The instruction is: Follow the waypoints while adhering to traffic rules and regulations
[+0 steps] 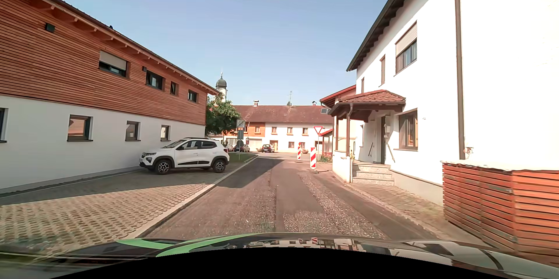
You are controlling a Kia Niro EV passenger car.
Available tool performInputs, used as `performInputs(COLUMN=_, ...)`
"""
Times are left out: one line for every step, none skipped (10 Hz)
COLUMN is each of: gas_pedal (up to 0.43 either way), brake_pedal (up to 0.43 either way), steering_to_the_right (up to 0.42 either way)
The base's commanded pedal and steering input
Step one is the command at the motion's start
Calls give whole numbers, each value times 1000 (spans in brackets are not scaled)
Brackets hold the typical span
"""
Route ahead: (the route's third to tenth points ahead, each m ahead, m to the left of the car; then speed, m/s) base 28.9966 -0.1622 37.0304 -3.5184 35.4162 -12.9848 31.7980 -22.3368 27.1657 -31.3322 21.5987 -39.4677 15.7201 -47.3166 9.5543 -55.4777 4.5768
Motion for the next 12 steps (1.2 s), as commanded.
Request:
performInputs(gas_pedal=79, brake_pedal=0, steering_to_the_right=-39)
performInputs(gas_pedal=39, brake_pedal=0, steering_to_the_right=-39)
performInputs(gas_pedal=28, brake_pedal=0, steering_to_the_right=-33)
performInputs(gas_pedal=20, brake_pedal=0, steering_to_the_right=-21)
performInputs(gas_pedal=20, brake_pedal=0, steering_to_the_right=-16)
performInputs(gas_pedal=20, brake_pedal=0, steering_to_the_right=-15)
performInputs(gas_pedal=20, brake_pedal=0, steering_to_the_right=-15)
performInputs(gas_pedal=8, brake_pedal=0, steering_to_the_right=-15)
performInputs(gas_pedal=8, brake_pedal=0, steering_to_the_right=-15)
performInputs(gas_pedal=8, brake_pedal=0, steering_to_the_right=-15)
performInputs(gas_pedal=8, brake_pedal=0, steering_to_the_right=-11)
performInputs(gas_pedal=8, brake_pedal=0, steering_to_the_right=-1)
